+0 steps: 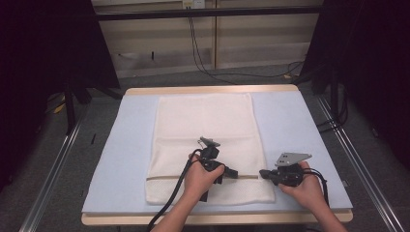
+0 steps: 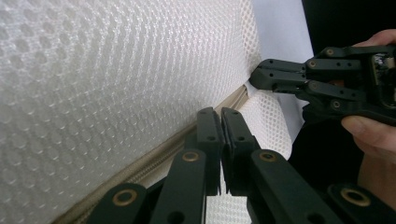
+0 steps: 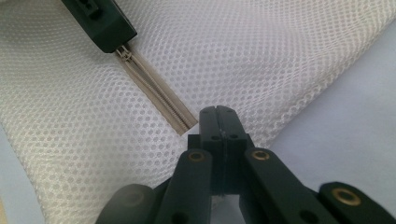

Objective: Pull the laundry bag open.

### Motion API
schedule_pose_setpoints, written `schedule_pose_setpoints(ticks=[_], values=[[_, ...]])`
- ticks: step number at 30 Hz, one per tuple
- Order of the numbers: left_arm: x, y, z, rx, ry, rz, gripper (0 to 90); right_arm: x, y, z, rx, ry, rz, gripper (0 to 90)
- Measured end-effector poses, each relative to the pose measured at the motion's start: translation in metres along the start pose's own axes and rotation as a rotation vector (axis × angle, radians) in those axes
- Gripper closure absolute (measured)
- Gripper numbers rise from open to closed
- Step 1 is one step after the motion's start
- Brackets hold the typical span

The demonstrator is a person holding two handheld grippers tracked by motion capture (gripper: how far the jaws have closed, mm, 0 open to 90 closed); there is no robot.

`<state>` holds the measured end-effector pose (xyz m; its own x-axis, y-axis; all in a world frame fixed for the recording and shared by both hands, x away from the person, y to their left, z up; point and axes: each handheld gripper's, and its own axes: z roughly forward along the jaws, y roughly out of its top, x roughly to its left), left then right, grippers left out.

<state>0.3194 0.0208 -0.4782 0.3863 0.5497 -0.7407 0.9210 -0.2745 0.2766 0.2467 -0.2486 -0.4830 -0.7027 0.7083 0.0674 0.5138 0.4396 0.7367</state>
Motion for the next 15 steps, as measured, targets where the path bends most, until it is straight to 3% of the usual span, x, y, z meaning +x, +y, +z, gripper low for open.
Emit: schedule_pose_setpoints(ticks=[2, 8, 11, 15], values=[[-0.0009, -0.0003, 0.0004, -0.001, -0.013, -0.009, 87.3, 0.0001, 0.0001, -0.0001, 0.001, 0.002, 0.0, 90.0], [0.0007, -0.0005, -0.004, -0.008, 0.011, -0.003, 87.3, 0.0, 0.0001, -0.0001, 0.001, 0.0, -0.001, 90.0], [0.0017, -0.0005, -0.006, 0.004, -0.01, -0.004, 87.3, 0.0, 0.0001, -0.0001, 0.002, -0.003, 0.003, 90.0], [0.0015, -0.0008, -0.0062, 0.002, -0.007, -0.006, 87.3, 0.0003, 0.0003, -0.0002, 0.002, 0.0, 0.0, 90.0]])
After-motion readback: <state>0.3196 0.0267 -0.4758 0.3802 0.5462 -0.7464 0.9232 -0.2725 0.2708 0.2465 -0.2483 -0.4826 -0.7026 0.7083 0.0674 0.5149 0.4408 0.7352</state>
